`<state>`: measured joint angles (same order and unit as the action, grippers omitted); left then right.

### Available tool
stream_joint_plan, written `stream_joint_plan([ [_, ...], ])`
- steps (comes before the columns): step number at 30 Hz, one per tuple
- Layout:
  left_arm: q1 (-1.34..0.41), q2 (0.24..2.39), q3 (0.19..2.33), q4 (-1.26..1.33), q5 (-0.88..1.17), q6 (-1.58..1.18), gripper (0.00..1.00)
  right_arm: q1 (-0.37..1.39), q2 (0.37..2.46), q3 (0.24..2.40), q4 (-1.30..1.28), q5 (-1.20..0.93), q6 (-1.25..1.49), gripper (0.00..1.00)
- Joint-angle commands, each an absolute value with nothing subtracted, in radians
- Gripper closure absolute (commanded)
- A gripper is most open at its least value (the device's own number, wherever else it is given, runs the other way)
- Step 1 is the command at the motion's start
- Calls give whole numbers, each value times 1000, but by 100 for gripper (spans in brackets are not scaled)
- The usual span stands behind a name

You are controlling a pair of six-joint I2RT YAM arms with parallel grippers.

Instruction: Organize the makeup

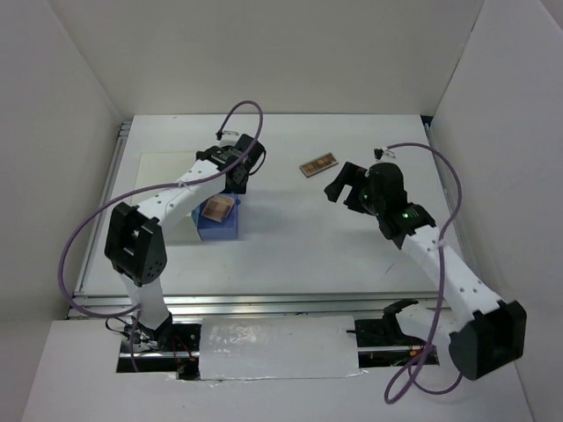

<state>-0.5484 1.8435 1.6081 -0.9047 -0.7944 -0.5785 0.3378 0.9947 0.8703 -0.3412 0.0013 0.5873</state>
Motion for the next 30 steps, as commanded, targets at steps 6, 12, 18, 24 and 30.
stream_joint_plan([
  [6,-581,1577,1524,-850,-595,-569,1,333,1640,1337,-457,208,696,0],
  [12,-646,1433,1450,-877,-577,-546,1,333,2202,1969,-843,356,891,0],
  [18,-681,1318,1365,-861,-566,-500,1,322,2395,2179,-859,345,977,0],
  [24,-690,1264,1292,-827,-540,-489,1,298,2456,2250,-825,256,967,0],
  [30,-692,1201,1275,-781,-470,-477,1,295,2583,2424,-950,227,897,0],
])
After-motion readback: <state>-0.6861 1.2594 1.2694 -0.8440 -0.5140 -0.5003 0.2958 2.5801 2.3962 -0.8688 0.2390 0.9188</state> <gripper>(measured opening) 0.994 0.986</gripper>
